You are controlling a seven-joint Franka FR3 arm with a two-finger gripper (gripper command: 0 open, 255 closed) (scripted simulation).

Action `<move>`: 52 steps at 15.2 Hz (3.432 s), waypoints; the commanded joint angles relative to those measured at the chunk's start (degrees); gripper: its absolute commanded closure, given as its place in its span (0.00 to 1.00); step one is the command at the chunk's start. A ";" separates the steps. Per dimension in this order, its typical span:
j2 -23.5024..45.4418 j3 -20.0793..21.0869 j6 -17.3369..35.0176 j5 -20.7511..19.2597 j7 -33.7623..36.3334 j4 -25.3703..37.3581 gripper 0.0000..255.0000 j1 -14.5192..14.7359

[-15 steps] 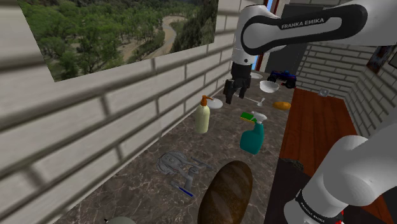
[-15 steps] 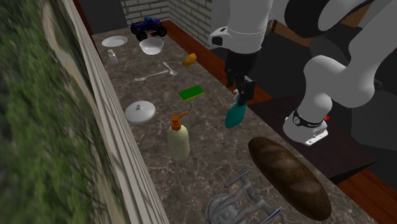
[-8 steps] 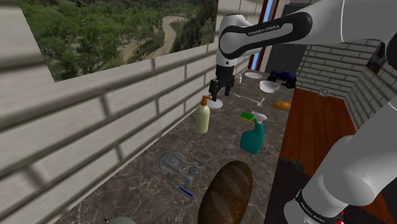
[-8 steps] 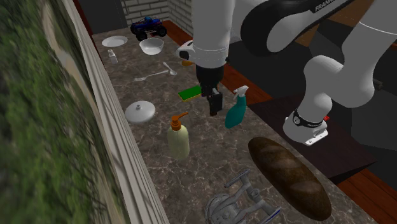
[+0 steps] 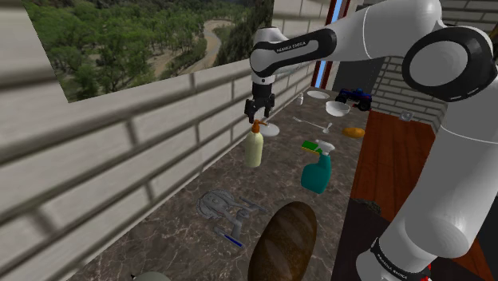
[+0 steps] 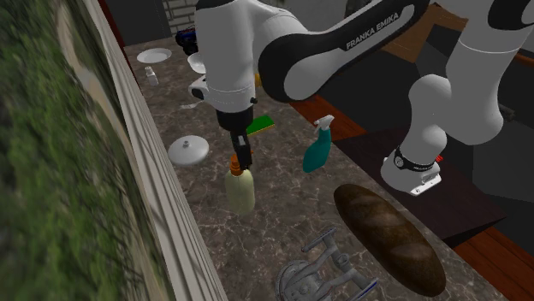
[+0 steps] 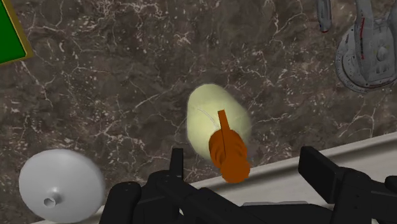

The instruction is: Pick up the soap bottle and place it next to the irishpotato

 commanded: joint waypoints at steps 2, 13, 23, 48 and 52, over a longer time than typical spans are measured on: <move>3.39 -0.01 0.31 -0.03 -0.16 3.17 0.00 -0.05; 4.69 -0.01 4.97 0.01 -0.19 -0.19 0.00 -0.09; 4.69 -0.01 4.98 0.01 -0.19 -0.20 1.00 -0.09; 2.33 -0.05 -11.21 -0.05 -0.29 13.62 1.00 -0.09; 2.59 -0.05 -14.40 -0.04 -0.32 17.07 1.00 -0.10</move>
